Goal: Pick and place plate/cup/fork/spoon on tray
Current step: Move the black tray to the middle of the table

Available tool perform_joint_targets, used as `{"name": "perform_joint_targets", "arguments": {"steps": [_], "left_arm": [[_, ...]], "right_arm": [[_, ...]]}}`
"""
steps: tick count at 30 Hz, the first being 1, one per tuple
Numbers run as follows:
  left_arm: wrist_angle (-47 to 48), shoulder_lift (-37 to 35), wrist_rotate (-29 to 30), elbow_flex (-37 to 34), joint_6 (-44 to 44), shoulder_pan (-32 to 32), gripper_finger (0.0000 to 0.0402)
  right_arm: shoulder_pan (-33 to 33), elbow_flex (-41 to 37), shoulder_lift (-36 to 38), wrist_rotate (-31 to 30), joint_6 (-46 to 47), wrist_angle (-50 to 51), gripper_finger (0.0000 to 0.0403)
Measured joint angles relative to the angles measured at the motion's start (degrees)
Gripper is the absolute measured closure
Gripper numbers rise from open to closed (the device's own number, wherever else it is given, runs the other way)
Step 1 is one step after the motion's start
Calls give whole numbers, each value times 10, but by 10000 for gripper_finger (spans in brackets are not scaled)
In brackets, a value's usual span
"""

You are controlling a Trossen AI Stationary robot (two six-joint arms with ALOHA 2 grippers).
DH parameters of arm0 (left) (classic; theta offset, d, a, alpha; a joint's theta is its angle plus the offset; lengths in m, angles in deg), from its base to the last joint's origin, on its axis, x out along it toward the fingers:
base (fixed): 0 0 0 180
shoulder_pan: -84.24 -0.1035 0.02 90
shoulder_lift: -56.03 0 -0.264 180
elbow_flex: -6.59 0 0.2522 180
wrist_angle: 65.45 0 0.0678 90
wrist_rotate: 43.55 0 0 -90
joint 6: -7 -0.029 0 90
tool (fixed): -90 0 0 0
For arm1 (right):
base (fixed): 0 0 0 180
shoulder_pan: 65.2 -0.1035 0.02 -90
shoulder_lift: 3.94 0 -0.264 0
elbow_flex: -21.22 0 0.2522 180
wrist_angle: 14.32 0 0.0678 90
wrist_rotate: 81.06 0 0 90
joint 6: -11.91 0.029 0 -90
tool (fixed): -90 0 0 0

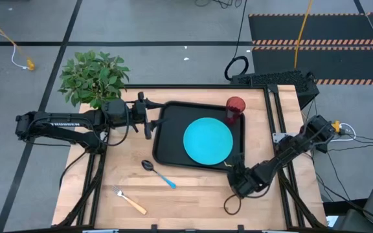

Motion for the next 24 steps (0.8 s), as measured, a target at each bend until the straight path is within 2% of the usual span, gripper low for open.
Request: {"name": "perform_joint_targets", "arguments": {"steps": [16, 24], "left_arm": [[0, 0, 0, 0, 0, 0, 124], [0, 0, 0, 0, 0, 0, 124]], "right_arm": [[-67, -1, 0, -11, -19, 8, 348], [-80, -1, 0, -15, -33, 8, 357]]}}
